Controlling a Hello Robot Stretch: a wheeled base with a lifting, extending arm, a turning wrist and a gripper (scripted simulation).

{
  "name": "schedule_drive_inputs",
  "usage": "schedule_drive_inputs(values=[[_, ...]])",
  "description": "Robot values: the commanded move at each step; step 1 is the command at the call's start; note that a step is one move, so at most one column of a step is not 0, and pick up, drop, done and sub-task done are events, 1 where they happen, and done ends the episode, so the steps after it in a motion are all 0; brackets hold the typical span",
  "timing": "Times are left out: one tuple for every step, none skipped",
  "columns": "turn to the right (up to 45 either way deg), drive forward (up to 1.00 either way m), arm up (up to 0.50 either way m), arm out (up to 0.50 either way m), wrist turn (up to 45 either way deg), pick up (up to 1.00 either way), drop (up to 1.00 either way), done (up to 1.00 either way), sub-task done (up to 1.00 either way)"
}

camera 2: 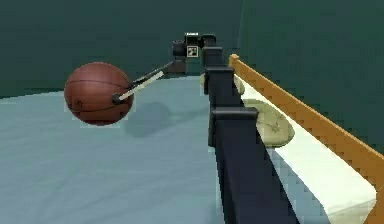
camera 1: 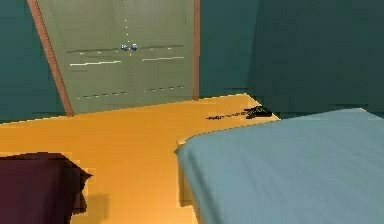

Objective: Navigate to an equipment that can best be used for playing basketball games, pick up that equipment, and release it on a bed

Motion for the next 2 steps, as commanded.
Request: schedule_drive_inputs(values=[[0.0, 0.0, 0.0, 0.0, 45.0, 0.0, 0.0, 0.0, 0.0], [0.0, 0.0, -0.14, 0.0, 0.0, 0.0, 0.0, 0.0, 0.0]])
